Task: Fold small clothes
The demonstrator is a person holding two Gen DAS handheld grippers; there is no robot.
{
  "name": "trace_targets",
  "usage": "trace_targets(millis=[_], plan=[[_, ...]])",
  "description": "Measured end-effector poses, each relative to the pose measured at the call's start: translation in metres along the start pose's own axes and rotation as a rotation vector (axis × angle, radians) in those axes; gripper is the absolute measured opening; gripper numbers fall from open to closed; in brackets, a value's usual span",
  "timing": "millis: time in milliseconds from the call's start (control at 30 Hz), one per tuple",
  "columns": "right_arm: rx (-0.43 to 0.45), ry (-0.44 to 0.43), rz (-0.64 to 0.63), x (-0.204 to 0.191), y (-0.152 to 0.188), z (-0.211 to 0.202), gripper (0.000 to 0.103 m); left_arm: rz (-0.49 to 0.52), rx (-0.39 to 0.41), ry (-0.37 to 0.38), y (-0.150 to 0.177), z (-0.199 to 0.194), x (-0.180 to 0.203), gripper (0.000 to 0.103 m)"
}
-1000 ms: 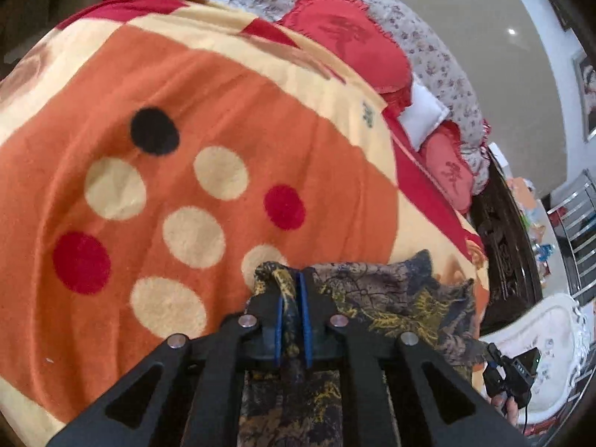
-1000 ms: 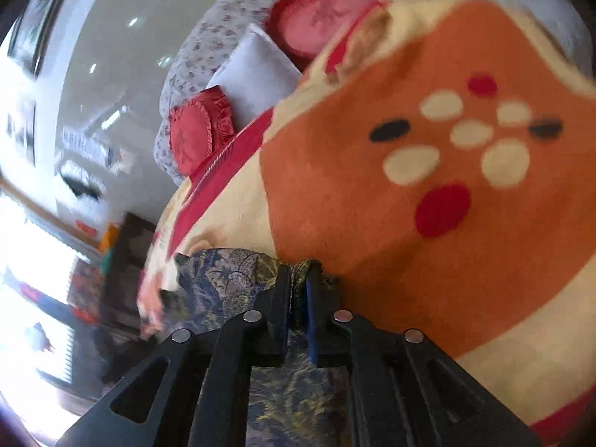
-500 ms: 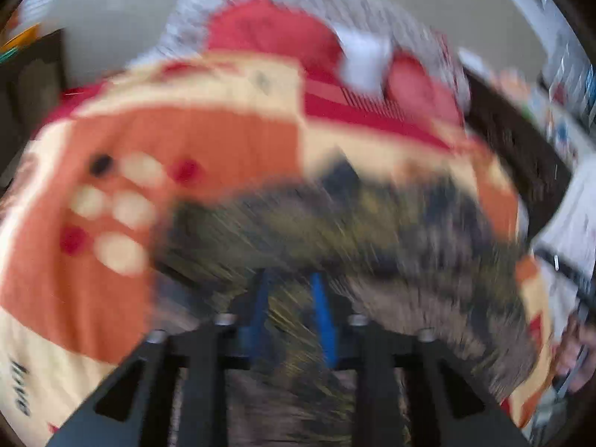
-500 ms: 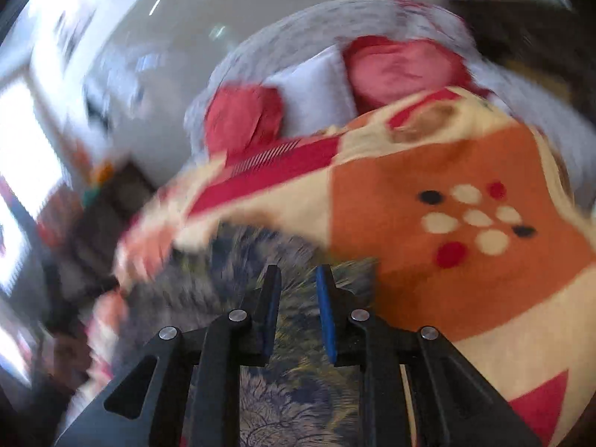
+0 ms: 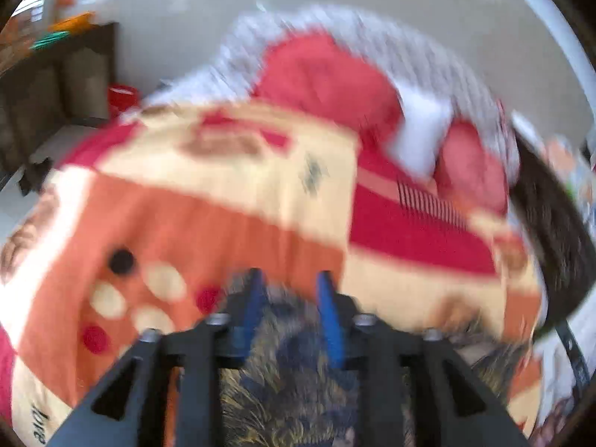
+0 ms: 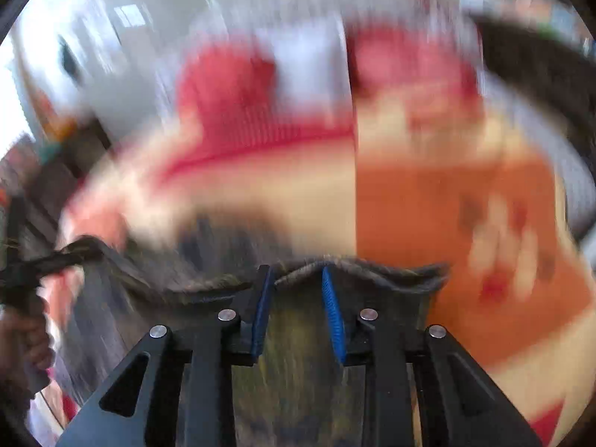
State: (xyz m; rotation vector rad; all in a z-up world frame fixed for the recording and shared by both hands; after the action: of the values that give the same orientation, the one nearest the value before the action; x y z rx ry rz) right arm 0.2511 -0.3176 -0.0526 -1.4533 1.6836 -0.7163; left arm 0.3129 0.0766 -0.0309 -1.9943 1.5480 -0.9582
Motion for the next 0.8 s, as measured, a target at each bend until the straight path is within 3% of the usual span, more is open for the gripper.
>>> trace_targets(millis=[33,100,233,333,467,567,667,767,800], plan=[[0.031,0.017,0.035,0.011,-0.015,-0.009,0.013,-0.03,0.026,0.03,-0.008,-0.011,-0.003,0.042],[0.035,-0.032,0.07,0.016,-0.025,-0.019,0.013,-0.036,0.045,0.067,-0.008,-0.019,-0.004,0.043],[0.011,-0.067,0.069,0.013,-0.013,-0.024,0.013,0.049,-0.032,0.112,0.033,-0.01,0.018,0.043],[-0.088,-0.078,0.044,-0.009,0.018,-0.003,0.013,0.156,-0.115,0.12,0.089,0.009,0.051,0.043],[-0.228,-0.133,-0.055,-0.061,0.069,0.029,0.013,0.257,-0.14,0.116,0.126,0.027,0.076,0.043],[-0.324,-0.197,-0.131,-0.105,0.102,0.051,0.013,0.302,-0.1,0.062,0.125,0.04,0.074,0.044],[-0.43,-0.21,-0.221,-0.135,0.128,0.084,0.013,0.249,-0.034,0.029,0.117,0.047,0.048,0.047],[-0.276,-0.165,-0.232,-0.139,0.094,0.107,0.0,0.195,0.003,0.035,0.125,0.047,0.021,0.053],[-0.204,-0.145,-0.204,-0.132,0.076,0.114,0.0,0.162,0.011,0.052,0.125,0.045,0.016,0.053]])
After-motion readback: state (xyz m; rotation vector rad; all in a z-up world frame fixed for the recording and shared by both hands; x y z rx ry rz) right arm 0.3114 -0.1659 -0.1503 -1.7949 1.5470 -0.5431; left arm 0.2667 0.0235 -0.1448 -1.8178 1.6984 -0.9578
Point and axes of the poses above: each gripper's, at about its wrist camera, not at the fingertips, and z roughly the way its jaws point, x to its right, y to its underside, the point moved 10 cm from there along z, roughly the way its jaws point, and after that the axes turned 6 degrees about x, right-handed, at the moved point
